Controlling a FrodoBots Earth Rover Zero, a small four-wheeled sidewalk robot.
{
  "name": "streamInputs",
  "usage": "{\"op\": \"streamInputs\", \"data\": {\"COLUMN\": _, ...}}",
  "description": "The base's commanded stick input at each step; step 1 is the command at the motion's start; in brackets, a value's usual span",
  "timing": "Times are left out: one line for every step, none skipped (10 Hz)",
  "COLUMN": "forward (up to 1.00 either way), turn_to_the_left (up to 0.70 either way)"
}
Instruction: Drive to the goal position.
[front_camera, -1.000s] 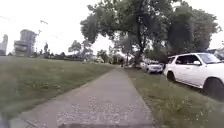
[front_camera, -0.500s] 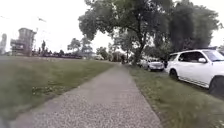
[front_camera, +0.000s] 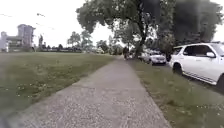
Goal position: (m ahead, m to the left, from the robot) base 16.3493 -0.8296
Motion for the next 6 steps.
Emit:
{"op": "streamInputs", "data": {"forward": 0.7, "turn_to_the_left": 0.0}}
{"op": "streamInputs", "data": {"forward": 0.7, "turn_to_the_left": 0.0}}
{"op": "streamInputs", "data": {"forward": 0.7, "turn_to_the_left": 0.0}}
{"op": "streamInputs", "data": {"forward": 0.7, "turn_to_the_left": 0.0}}
{"op": "streamInputs", "data": {"forward": 0.7, "turn_to_the_left": 0.0}}
{"op": "streamInputs", "data": {"forward": 0.7, "turn_to_the_left": 0.0}}
